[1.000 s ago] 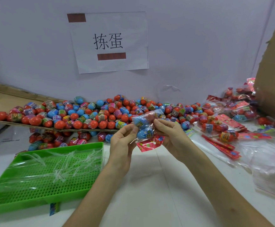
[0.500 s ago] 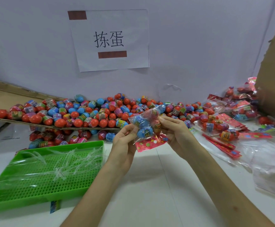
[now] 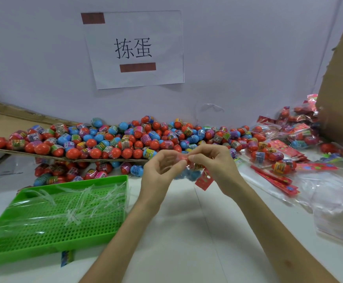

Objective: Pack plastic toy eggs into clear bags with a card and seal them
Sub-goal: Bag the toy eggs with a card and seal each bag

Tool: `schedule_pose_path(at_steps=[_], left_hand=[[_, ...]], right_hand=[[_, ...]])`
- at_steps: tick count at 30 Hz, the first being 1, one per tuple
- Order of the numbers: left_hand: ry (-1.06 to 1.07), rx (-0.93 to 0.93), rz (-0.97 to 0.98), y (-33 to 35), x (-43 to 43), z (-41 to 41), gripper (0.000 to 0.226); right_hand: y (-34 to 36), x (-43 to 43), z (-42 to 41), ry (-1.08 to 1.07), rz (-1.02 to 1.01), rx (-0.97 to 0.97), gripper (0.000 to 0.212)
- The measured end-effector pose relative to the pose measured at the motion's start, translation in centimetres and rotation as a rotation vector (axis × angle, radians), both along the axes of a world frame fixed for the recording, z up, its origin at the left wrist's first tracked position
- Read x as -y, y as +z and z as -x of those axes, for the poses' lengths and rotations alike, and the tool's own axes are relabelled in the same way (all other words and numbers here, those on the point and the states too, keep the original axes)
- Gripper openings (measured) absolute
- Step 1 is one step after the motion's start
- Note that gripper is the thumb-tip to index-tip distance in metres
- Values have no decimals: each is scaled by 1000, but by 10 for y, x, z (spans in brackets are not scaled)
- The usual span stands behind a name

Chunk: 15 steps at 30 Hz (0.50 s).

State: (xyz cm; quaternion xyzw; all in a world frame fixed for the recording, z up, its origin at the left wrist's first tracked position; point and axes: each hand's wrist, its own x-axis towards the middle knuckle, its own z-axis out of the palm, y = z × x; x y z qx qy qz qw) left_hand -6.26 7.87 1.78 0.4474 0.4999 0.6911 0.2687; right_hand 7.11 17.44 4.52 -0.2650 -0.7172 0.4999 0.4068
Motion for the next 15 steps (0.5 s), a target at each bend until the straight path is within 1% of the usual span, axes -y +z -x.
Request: schedule_pose_path(at_steps=[2,4,6,8,9,10,12,13,15], left_hand=[[-9,-25,-6,-2,0,2,13],[7,-53,23,-3,0,1,9],[24,-33,61,-5,-2,1,10],[31,13,90,-6,-3,1,13],[37,45,96,-6,-3,2,14],[46,74,97,-6,-3,2,14],[54,117,98,-5,-3,3,15],[56,133,100,-4,-3,3,16],[67,162,101,-3,-3,2,14]], right_hand=[[-3,1,3,-23,-91,52,31],[-8,1,7,-34,-233,132,32],[-15,4,10,-36,-331,170,29],[-20,5,13,-46,-378,192,22],[-21,6,13,-59,-371,196,21],[-21,6,13,-70,-333,185,25],[-16,4,12,-58,-183,134,38],[-13,3,10,-36,-122,118,41],[-9,-1,7,3,-81,121,32]])
